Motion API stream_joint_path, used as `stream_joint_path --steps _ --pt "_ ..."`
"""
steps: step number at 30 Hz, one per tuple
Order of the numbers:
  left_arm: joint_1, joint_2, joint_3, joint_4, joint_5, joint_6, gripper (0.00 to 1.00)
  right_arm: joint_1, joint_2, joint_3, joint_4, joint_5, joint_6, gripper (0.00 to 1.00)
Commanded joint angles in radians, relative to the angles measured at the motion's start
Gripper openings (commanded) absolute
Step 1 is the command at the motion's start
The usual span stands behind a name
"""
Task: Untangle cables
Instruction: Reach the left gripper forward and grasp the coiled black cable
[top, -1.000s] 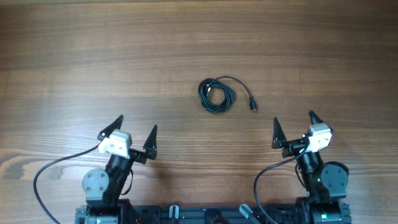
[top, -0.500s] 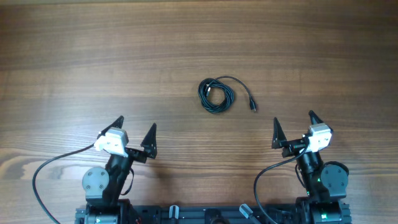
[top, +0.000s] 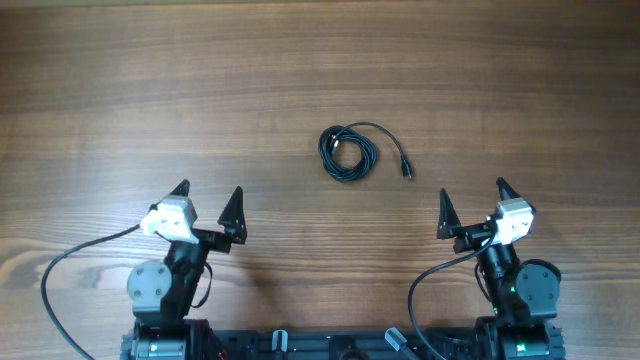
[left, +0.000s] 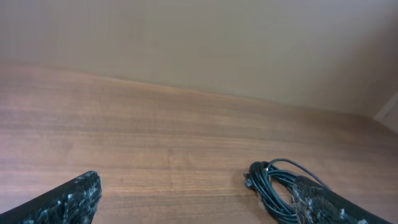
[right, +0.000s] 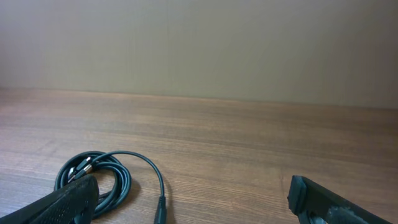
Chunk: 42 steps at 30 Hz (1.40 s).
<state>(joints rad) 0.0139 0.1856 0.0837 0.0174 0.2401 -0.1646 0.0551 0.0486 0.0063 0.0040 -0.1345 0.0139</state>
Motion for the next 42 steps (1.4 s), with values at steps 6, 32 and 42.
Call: stream_joint_path --steps 6,32,42 --pt "0.001 0.080 0.125 -0.036 0.021 -0.026 1.00 -0.003 -0.002 0.000 0.004 -0.013 0.013 1.00" --pt "-0.137 1.062 1.076 -0.697 0.297 -0.028 1.00 -0.003 -0.002 0.000 0.004 -0.013 0.013 1.00" --pt "-0.154 1.189 1.076 -0.582 0.389 -0.024 1.00 -0.003 -0.002 0.000 0.004 -0.013 0.013 1.00"
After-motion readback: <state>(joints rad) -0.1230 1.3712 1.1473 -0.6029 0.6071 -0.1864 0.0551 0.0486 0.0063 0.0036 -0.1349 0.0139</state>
